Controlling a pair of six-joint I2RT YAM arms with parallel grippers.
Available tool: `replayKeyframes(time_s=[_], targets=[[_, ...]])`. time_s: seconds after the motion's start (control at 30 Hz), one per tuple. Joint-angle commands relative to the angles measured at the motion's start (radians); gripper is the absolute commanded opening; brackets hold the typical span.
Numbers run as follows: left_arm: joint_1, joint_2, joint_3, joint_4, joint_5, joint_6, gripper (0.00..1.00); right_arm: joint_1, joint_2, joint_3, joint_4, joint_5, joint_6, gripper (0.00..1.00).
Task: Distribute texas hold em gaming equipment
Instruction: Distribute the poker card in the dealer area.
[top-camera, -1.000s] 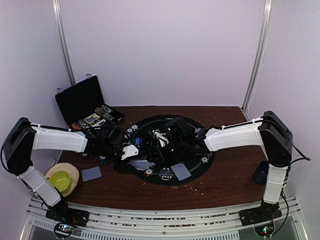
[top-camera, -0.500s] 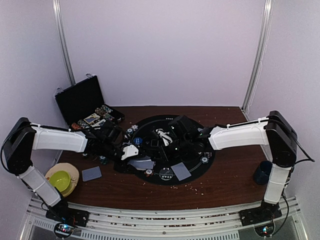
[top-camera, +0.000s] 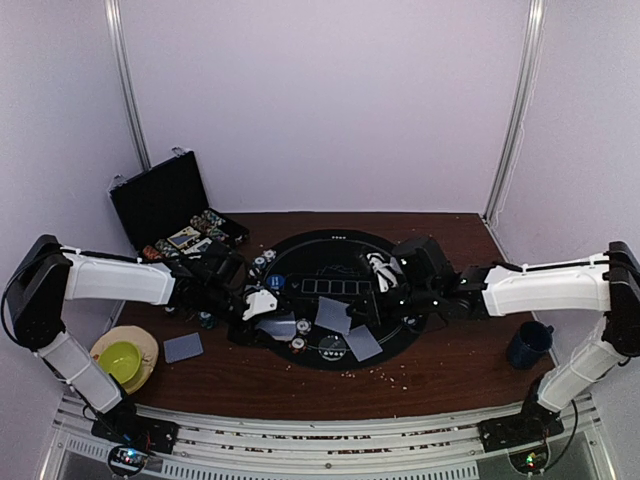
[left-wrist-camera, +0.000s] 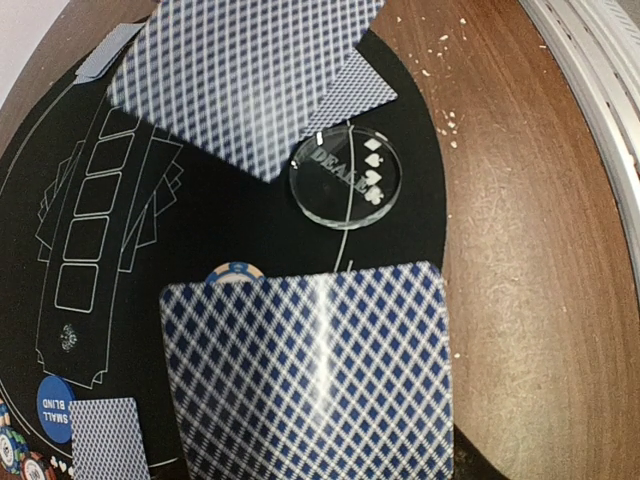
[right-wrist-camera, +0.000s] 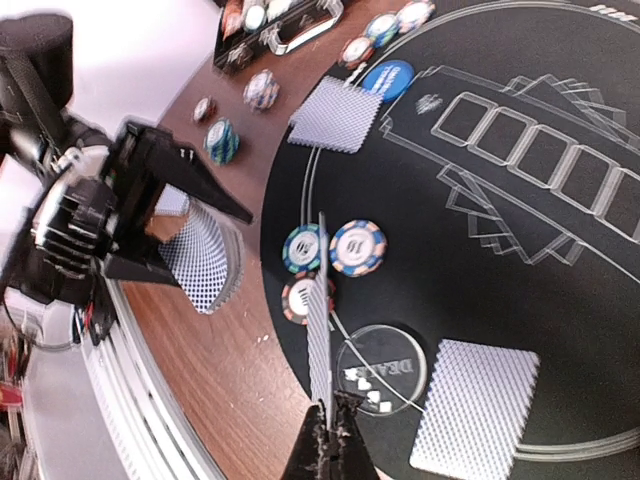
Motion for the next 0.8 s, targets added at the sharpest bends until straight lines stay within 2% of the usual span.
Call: replayKeyframes(time_s=[0.0,0.27,0.53,0.77], targets=[[-0.004,0.005,0.014,0.032,0.009,-0.005,0.52,-0.005,-0.142,-0.139,0.123,0.215,0.137,0.00],[-0.004,0.005,0.013,0.035,0.007,-0.008,0.52,0.013,-0.293,-0.374,0.295,0.445,0.325,0.00],[-0.003,0.007,0.014,0.036,0.003,-0.008,0.52,0.085,-0.257,-0.463,0.449,0.548,0.401,0.00],[-0.003,0.002,0.012,0.035,0.005,-0.007,0.52,0.145,-0.192,-0.471,0.491,0.616,0.442,0.00]])
